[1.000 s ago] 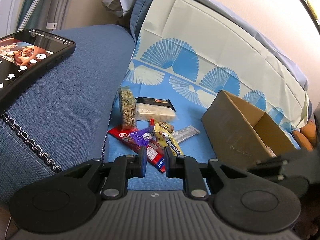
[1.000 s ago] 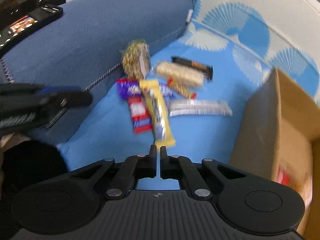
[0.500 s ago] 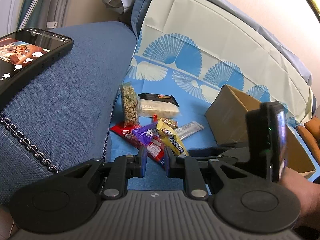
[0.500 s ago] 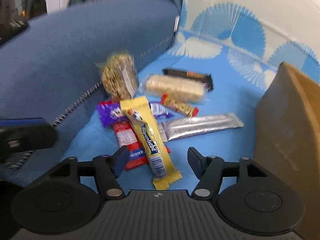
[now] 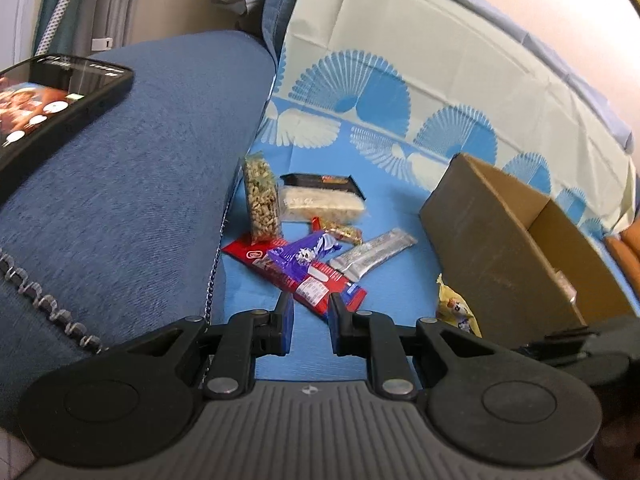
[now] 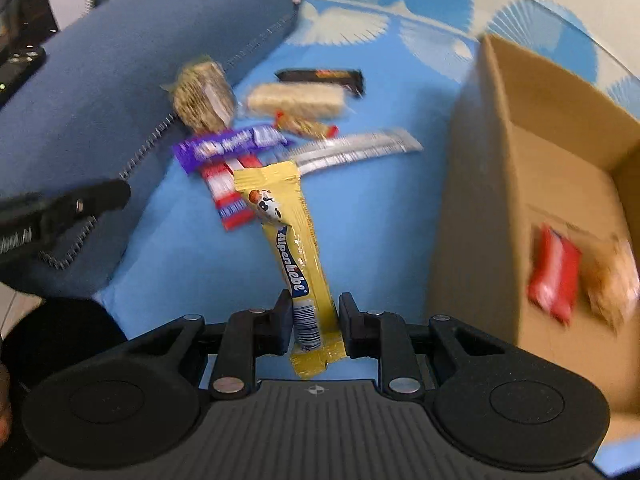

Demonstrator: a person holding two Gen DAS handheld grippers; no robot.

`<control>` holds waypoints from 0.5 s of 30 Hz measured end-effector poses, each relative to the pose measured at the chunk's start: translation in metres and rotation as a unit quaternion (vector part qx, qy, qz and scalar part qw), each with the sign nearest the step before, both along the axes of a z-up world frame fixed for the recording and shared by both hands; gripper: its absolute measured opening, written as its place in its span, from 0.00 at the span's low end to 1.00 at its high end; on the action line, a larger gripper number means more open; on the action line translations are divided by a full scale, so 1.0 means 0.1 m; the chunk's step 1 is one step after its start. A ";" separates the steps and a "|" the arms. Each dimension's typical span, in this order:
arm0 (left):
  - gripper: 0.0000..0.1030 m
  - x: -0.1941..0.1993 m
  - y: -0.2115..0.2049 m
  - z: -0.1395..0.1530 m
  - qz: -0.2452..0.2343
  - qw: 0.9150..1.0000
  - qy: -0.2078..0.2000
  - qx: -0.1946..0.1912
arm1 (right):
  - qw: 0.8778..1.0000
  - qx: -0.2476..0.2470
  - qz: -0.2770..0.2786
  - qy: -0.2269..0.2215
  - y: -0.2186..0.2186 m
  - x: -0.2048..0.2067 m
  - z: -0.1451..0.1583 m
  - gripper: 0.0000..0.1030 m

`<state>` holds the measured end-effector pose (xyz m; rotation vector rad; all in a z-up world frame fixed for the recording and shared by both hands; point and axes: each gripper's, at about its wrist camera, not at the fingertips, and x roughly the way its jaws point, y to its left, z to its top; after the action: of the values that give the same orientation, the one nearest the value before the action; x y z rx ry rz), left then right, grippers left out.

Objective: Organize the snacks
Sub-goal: 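Grasp the yellow candy bar with the right gripper, then grasp the purple candy bar with the left gripper while the right gripper holds the yellow bar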

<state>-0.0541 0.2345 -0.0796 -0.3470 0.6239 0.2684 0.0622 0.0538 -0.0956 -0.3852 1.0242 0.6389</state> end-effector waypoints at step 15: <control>0.47 1.00 -0.15 -0.05 -0.028 0.988 0.053 0.140 | 0.999 0.050 -0.008 0.012 0.01 0.06 -0.45 0.47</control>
<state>0.0463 0.2194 -0.0850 -0.0442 0.6895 0.3180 0.0681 0.0545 -0.1406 -0.2820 1.0124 0.6796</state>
